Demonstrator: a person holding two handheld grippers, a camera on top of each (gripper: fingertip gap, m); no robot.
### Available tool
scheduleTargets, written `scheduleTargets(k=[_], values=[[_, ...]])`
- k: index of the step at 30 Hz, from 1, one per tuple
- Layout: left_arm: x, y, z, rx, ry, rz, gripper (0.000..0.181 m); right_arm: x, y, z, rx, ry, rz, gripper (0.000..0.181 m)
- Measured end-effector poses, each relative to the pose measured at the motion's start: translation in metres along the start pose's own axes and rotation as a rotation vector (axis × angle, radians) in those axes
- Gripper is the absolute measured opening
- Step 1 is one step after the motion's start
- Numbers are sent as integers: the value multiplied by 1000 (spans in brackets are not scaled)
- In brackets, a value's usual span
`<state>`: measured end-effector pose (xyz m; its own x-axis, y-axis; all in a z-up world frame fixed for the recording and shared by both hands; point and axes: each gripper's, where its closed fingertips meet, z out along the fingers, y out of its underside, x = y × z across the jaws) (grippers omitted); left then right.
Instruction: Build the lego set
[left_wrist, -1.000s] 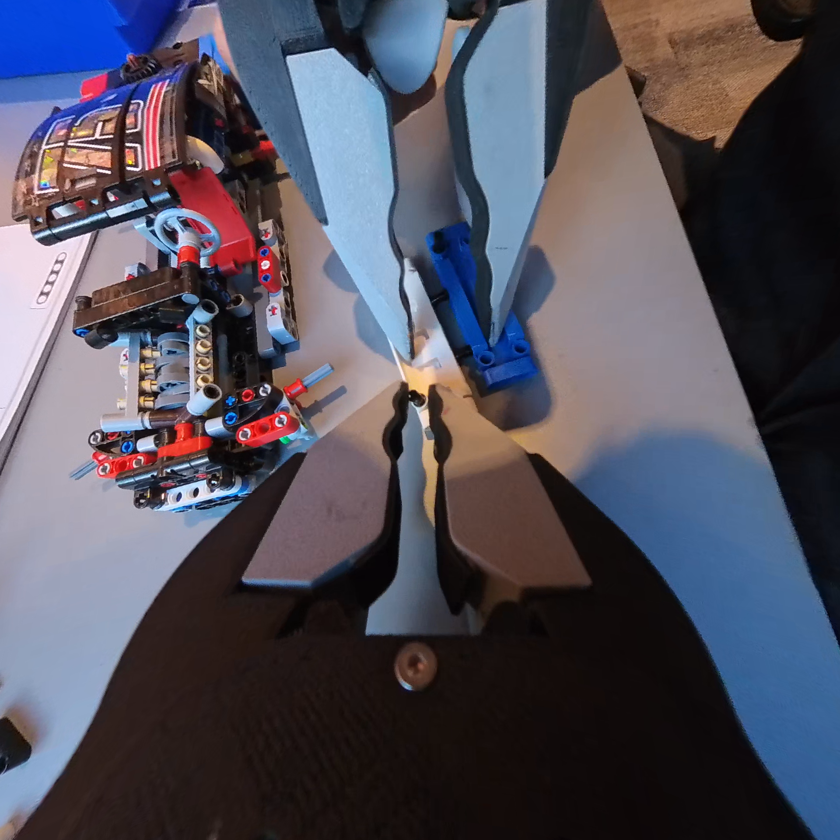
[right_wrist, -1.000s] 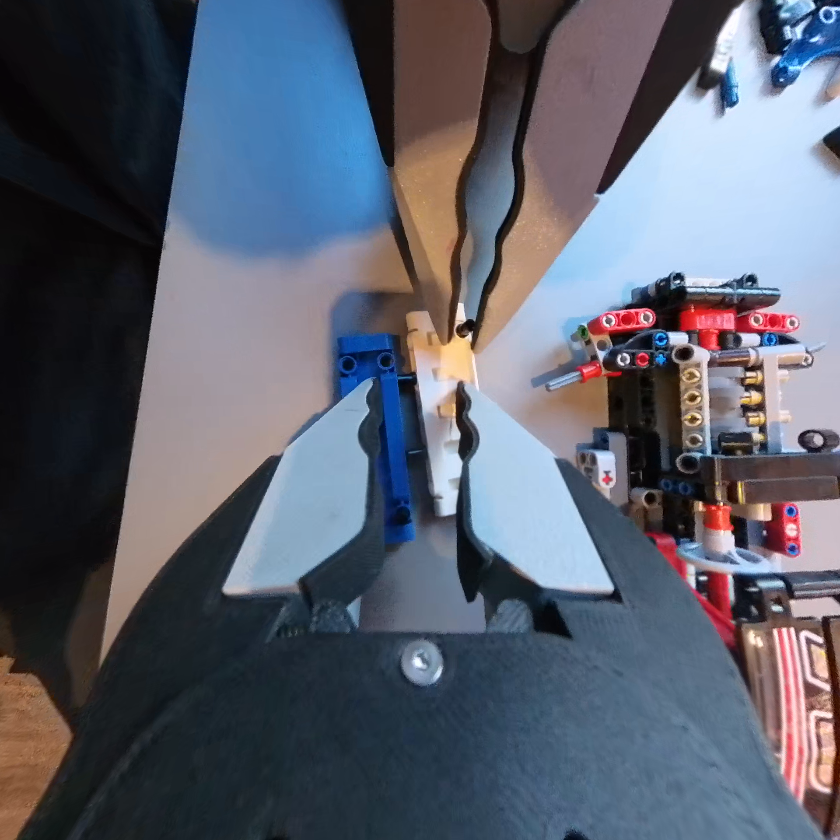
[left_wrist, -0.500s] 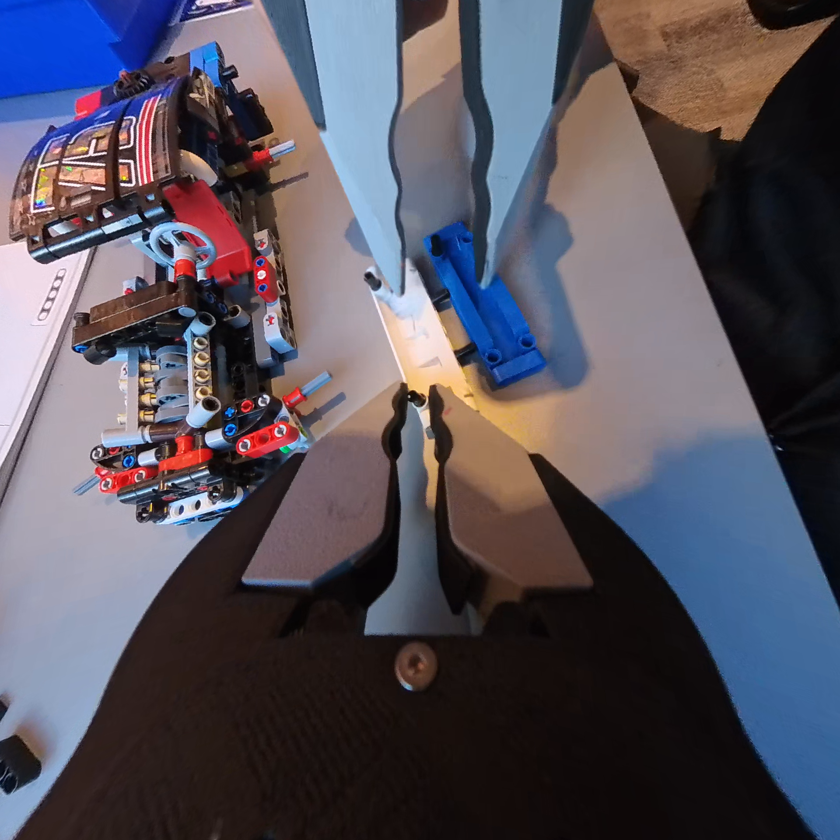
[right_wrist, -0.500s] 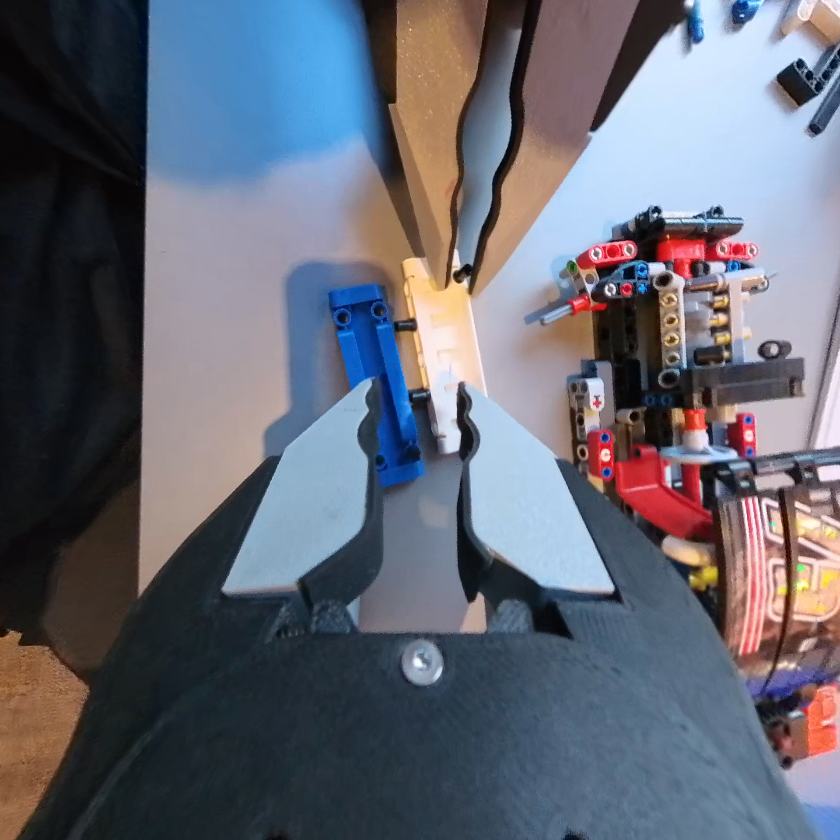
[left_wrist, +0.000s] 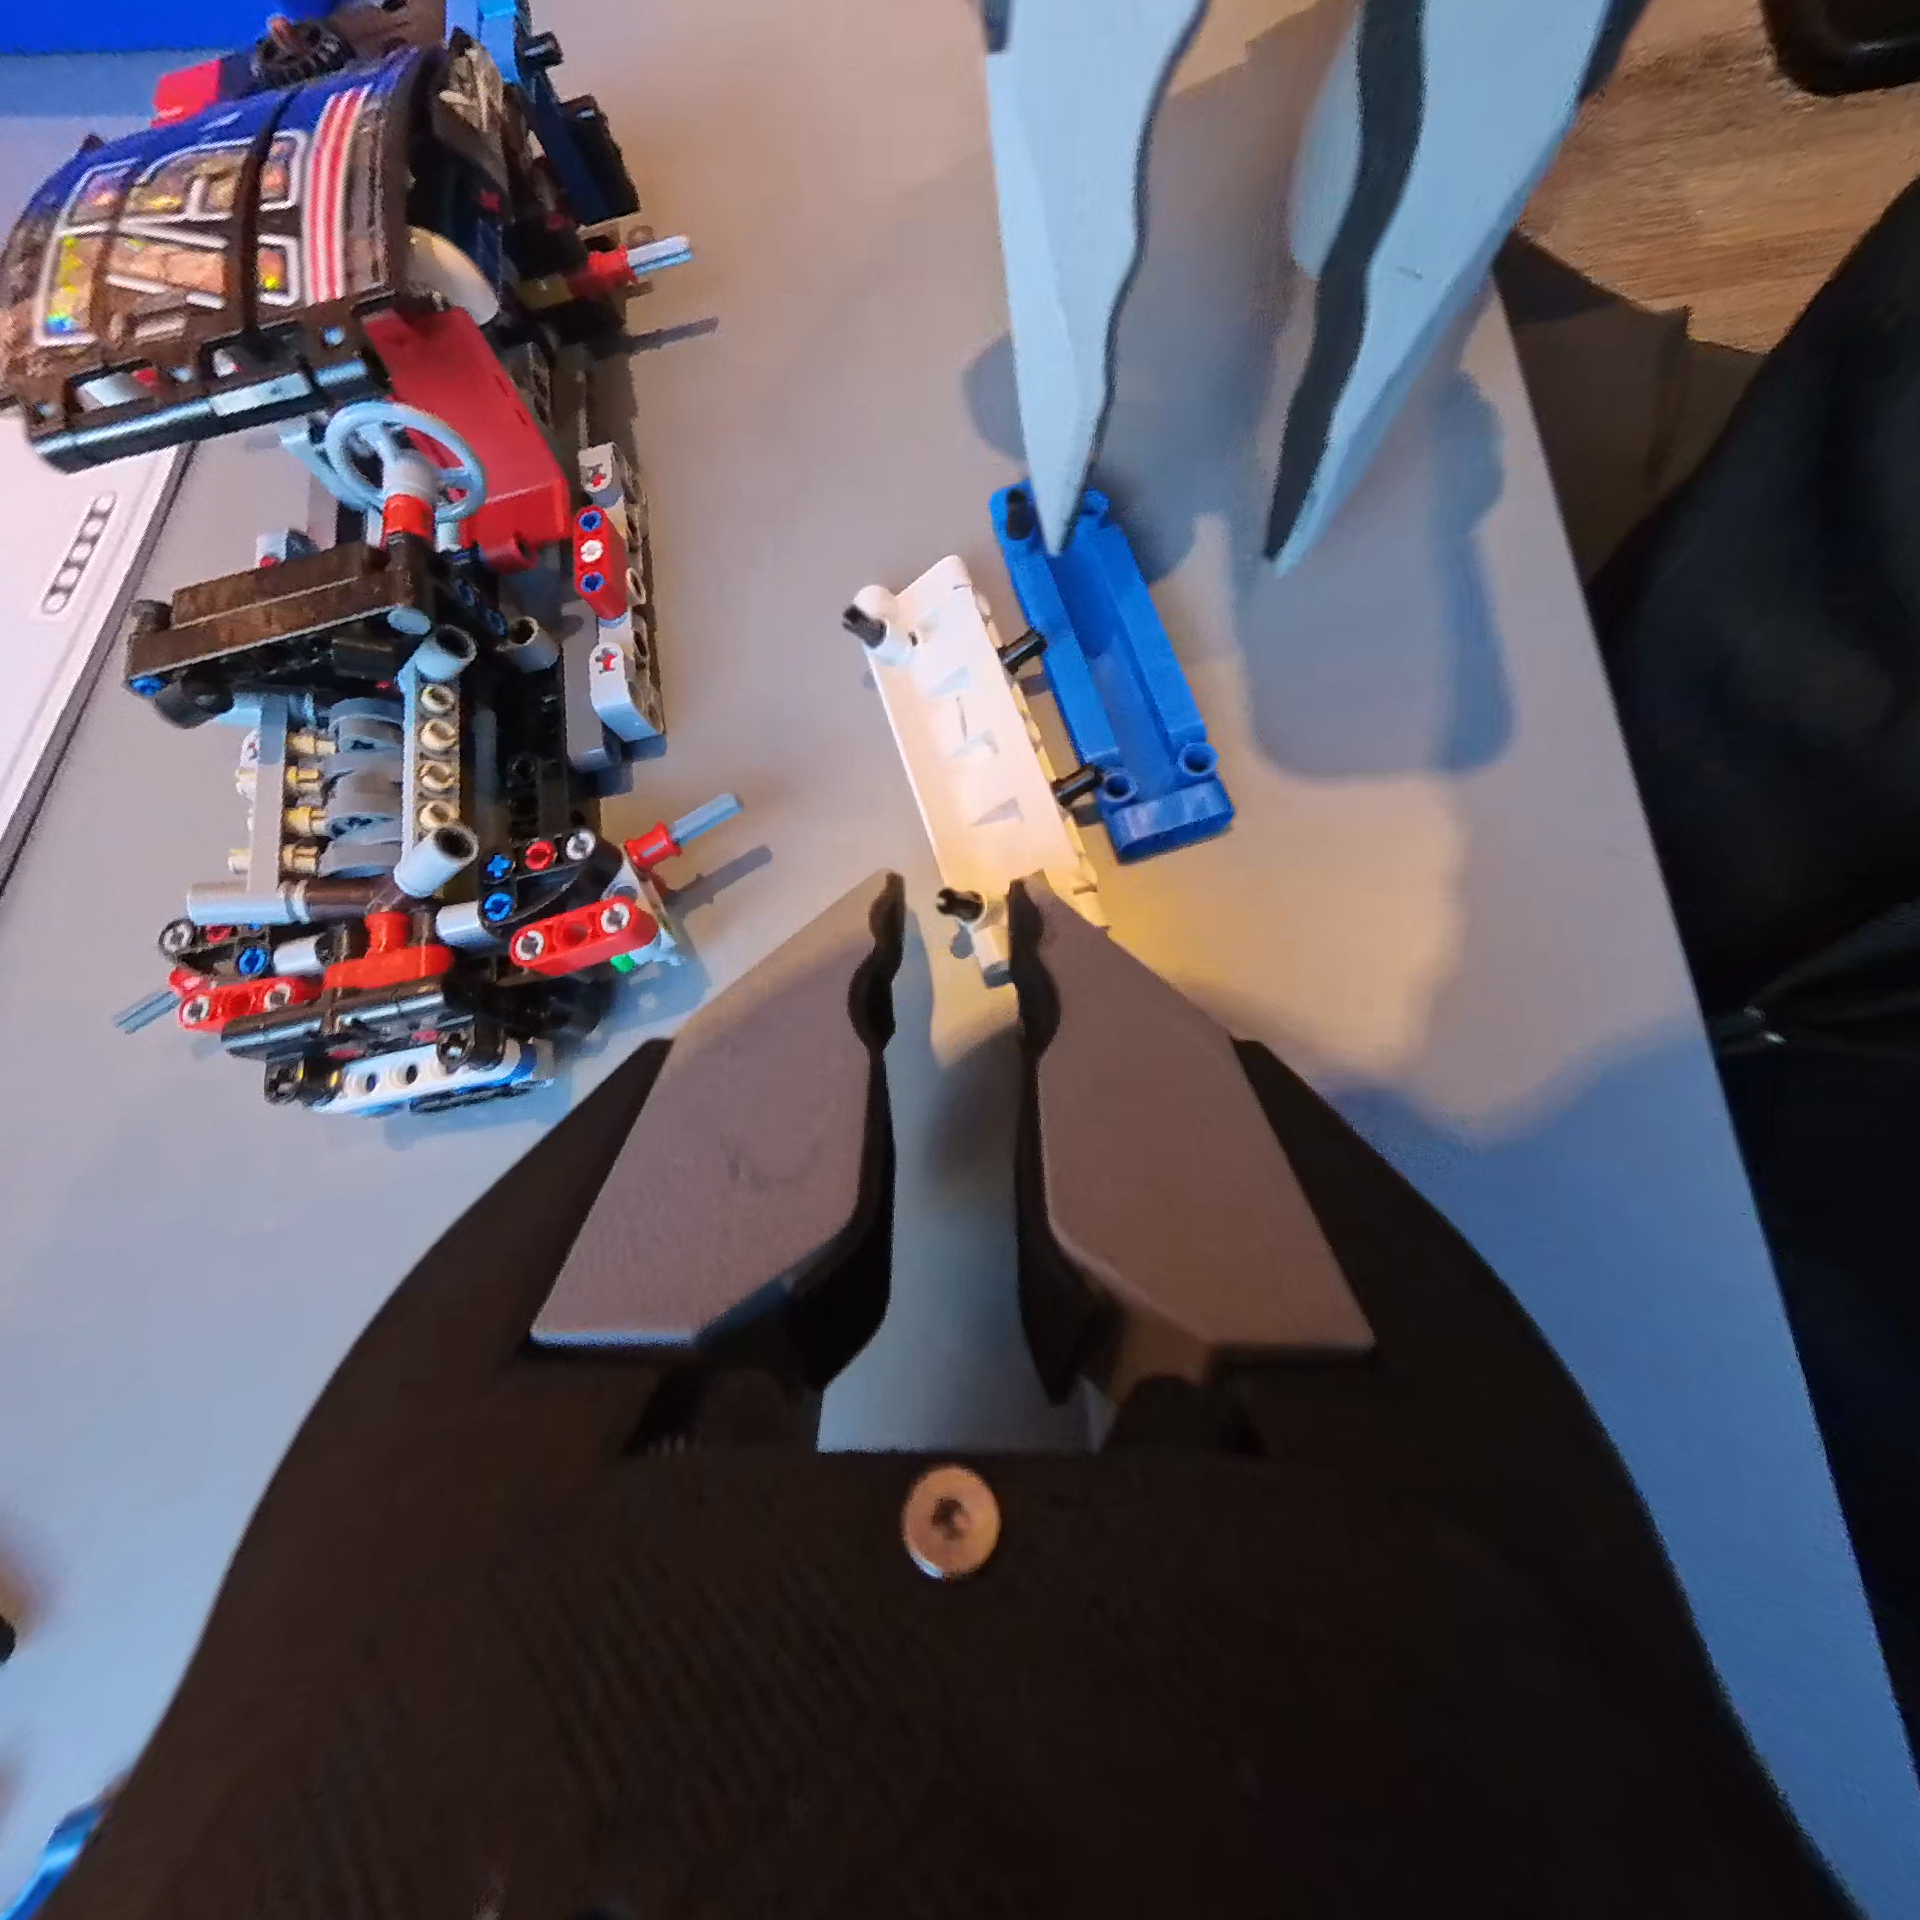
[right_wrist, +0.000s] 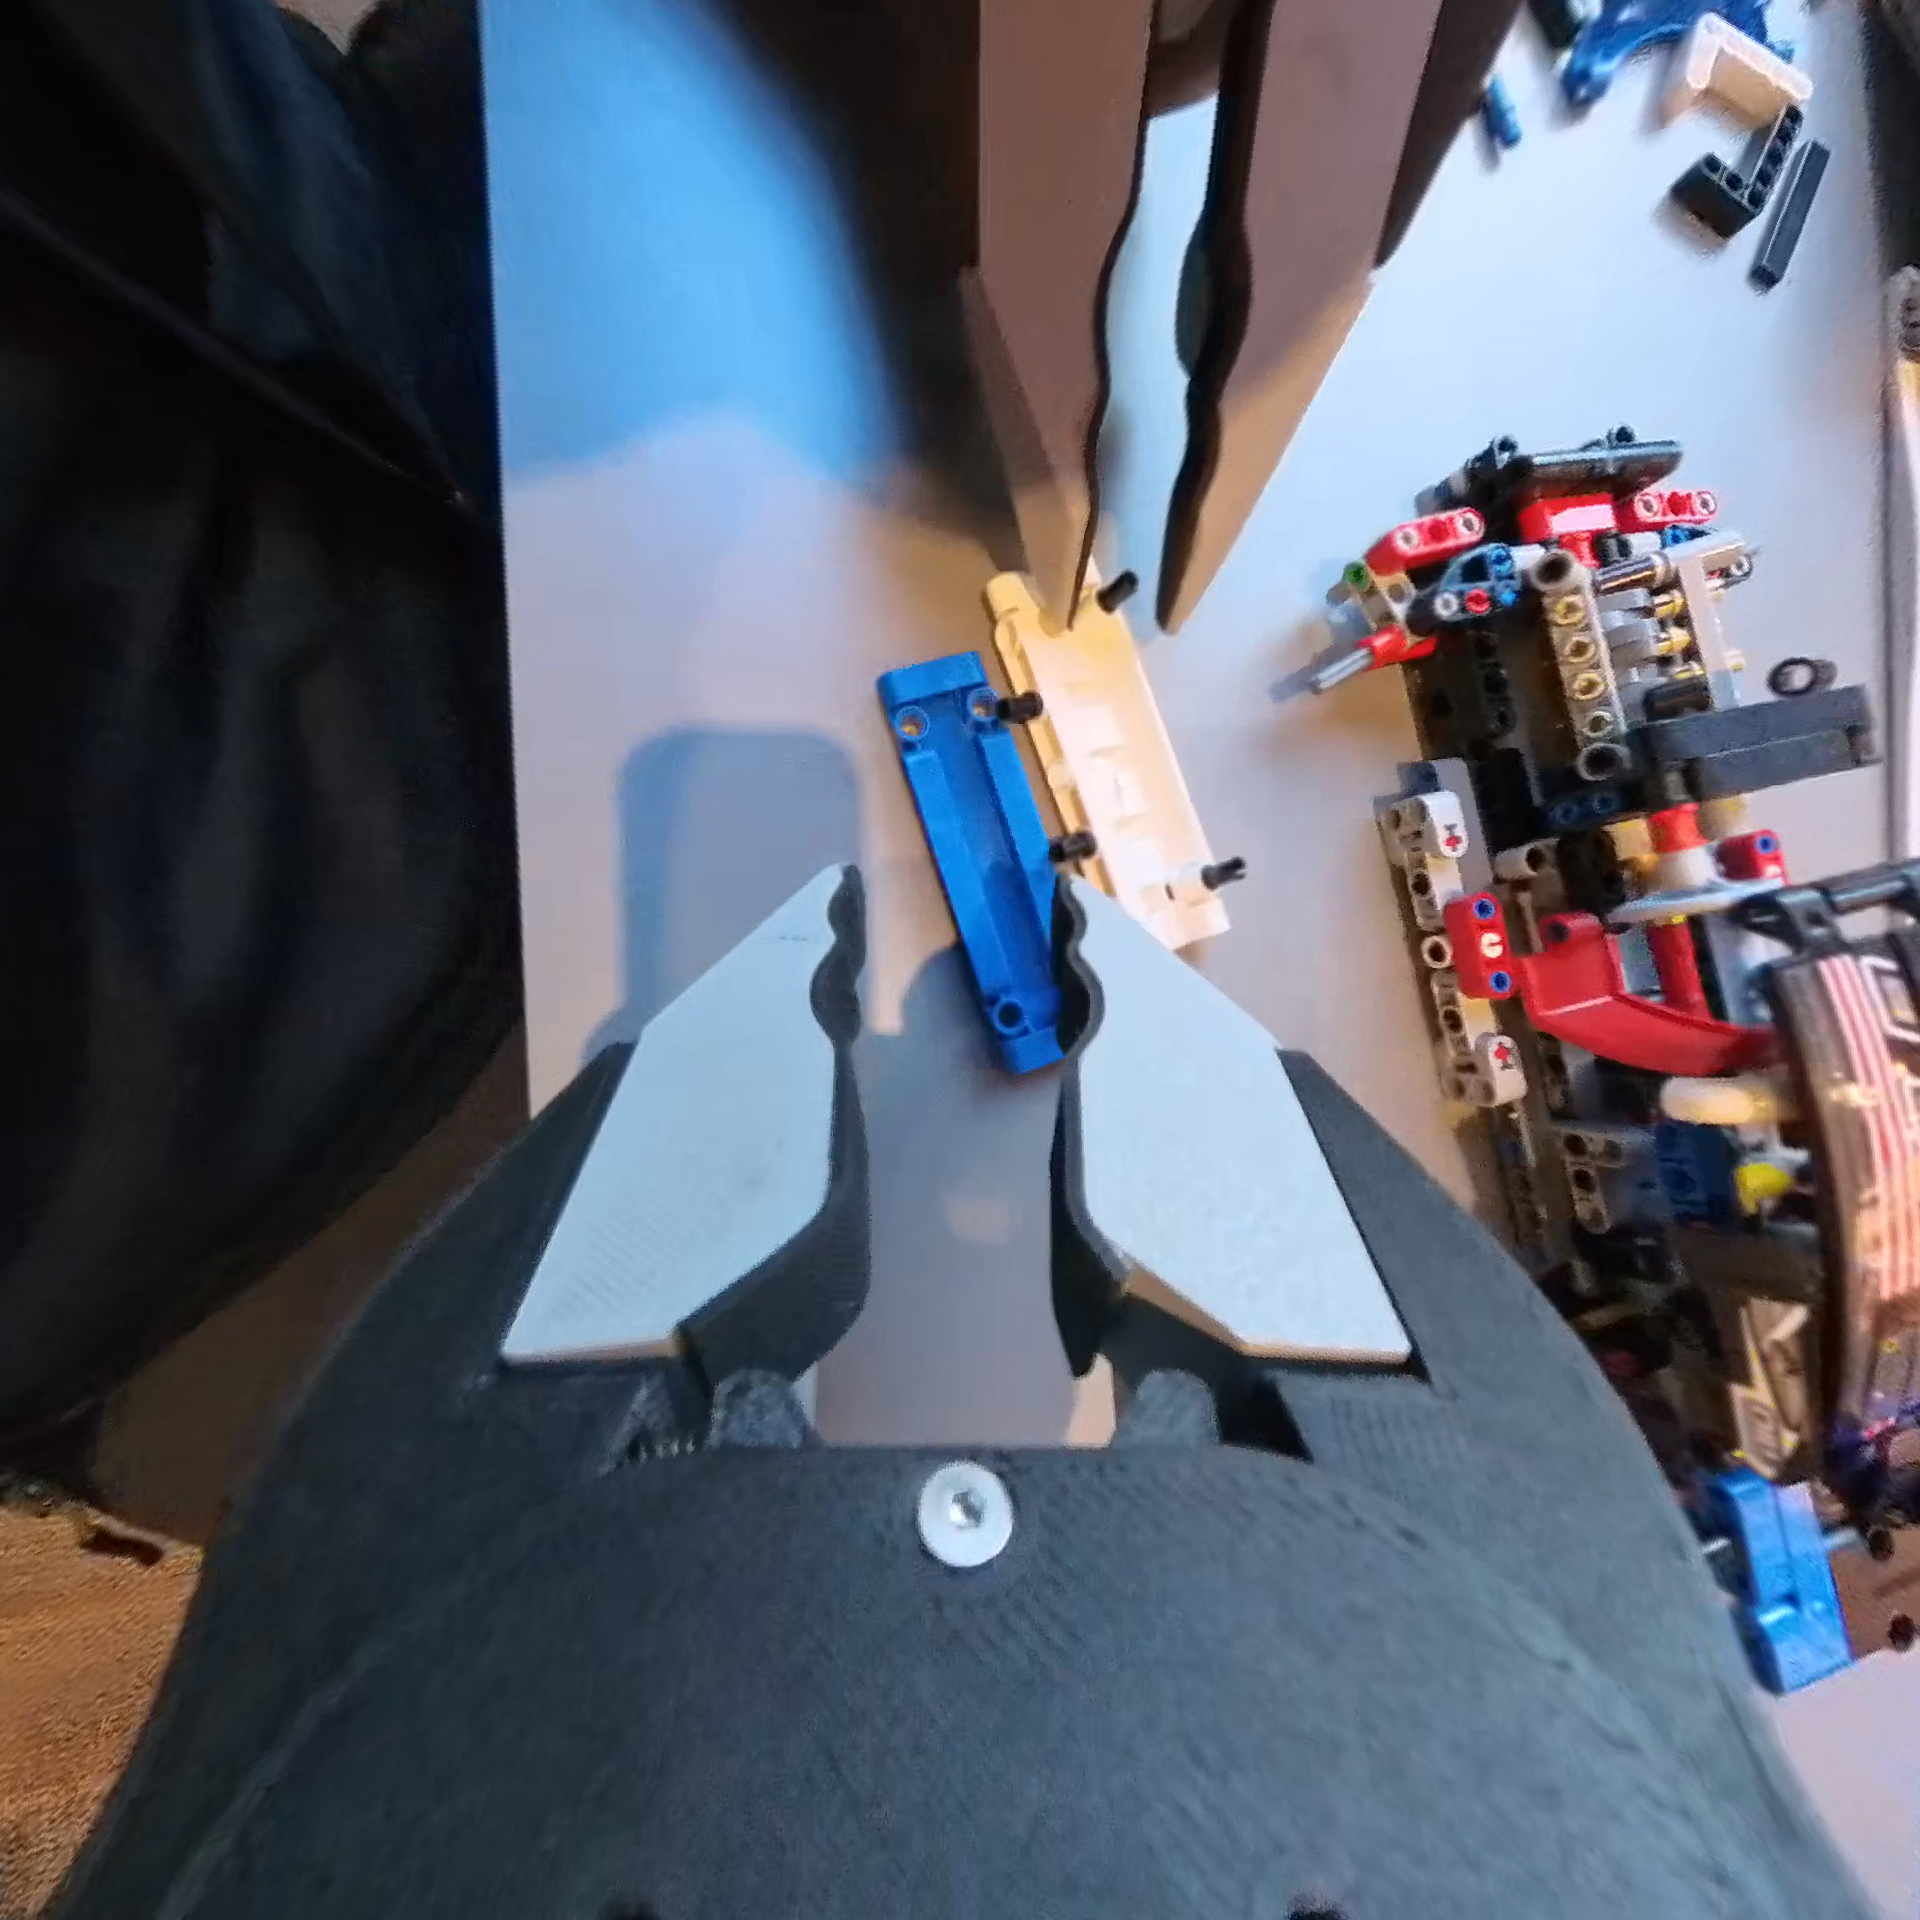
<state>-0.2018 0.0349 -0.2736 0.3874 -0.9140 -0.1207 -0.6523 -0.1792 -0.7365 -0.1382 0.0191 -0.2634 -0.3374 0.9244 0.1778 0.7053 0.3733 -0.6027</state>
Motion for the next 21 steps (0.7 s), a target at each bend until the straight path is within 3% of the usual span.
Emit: scheduleTargets(k=[9,15,21], values=[[-2,4,0,-12,21,-194,18,11,20,-5,31,19,127,39],[-3,5,-2,-17,-57,-236,16,5,13,-3,11,58,18,32],[-4,6,-3,-21,-114,-270,11,3,18,-13,21,65,41,28]])
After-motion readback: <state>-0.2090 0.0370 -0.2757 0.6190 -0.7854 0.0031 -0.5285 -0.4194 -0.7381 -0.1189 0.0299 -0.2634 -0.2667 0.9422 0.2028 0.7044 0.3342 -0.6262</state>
